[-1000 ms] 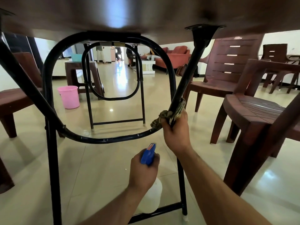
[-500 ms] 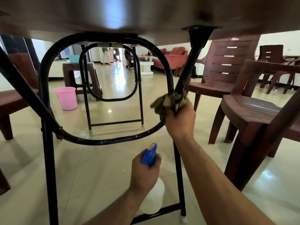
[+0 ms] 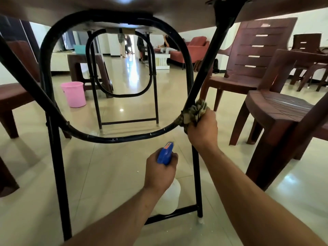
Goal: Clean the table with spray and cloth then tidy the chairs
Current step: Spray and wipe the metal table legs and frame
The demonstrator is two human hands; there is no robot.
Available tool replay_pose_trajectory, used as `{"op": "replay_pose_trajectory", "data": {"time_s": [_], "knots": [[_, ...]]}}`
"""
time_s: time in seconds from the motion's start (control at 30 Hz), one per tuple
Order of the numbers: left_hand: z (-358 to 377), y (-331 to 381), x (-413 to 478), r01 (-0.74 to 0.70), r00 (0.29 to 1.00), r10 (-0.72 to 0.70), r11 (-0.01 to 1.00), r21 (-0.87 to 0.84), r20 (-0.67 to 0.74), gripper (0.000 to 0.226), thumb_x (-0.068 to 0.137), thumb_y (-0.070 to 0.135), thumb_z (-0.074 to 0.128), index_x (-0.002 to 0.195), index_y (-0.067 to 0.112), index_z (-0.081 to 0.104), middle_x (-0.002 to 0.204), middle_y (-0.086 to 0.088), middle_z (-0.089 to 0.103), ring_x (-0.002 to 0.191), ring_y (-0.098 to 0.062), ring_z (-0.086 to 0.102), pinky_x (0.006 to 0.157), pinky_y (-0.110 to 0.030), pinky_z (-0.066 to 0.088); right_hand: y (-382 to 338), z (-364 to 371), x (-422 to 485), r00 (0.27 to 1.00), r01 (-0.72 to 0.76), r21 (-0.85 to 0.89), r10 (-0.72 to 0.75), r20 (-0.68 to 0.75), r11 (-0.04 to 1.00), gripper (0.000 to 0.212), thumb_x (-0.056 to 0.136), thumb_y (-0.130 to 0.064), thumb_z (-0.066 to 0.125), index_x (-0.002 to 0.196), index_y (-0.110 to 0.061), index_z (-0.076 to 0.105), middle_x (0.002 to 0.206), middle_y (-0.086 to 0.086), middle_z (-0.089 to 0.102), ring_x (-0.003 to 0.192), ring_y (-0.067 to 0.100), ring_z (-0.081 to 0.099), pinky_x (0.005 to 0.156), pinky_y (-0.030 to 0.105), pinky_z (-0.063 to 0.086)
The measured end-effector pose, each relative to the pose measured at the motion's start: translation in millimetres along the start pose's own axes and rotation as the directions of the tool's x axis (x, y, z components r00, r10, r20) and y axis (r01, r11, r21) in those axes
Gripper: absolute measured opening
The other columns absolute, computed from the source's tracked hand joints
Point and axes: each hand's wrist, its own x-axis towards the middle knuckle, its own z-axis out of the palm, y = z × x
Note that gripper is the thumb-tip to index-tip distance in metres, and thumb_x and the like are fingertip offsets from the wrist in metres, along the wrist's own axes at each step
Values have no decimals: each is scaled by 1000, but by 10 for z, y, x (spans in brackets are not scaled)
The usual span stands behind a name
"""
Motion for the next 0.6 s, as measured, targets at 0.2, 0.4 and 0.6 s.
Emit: {"op": "replay_pose_trajectory", "data": {"time_s": [0.2, 0.4, 0.6], "knots": [[12, -52, 1, 22, 1000, -21, 999, 24, -6, 15, 88, 24, 69, 83, 10, 65, 79, -20, 65, 79, -45, 61, 68, -58, 58, 246, 141, -363, 994, -81, -272, 99, 52, 959, 48, 89, -20, 69, 130, -14, 46, 125, 5, 50, 103, 25, 61, 79, 38, 54], [37, -16, -11, 3, 1000, -3, 999, 35, 10, 18, 91, 22, 69, 83, 7, 63, 78, -20, 63, 73, -43, 60, 67, -57, 58, 898, 125, -668, 819, -268, -393, 423, 387, 880, 16, 72, -29, 70, 85, -22, 64, 81, 1, 70, 70, 15, 68, 58, 32, 58], [82, -124, 5, 11, 1000, -11, 997, 75, 2, 20, 89, 28, 70, 83, 10, 64, 78, -17, 65, 77, -41, 63, 68, -56, 59, 1016, 315, -535, 984, -77, -147, 100, 151, 986, 39, 80, -51, 65, 113, -31, 58, 106, -9, 61, 97, 9, 60, 80, 32, 56]]}}
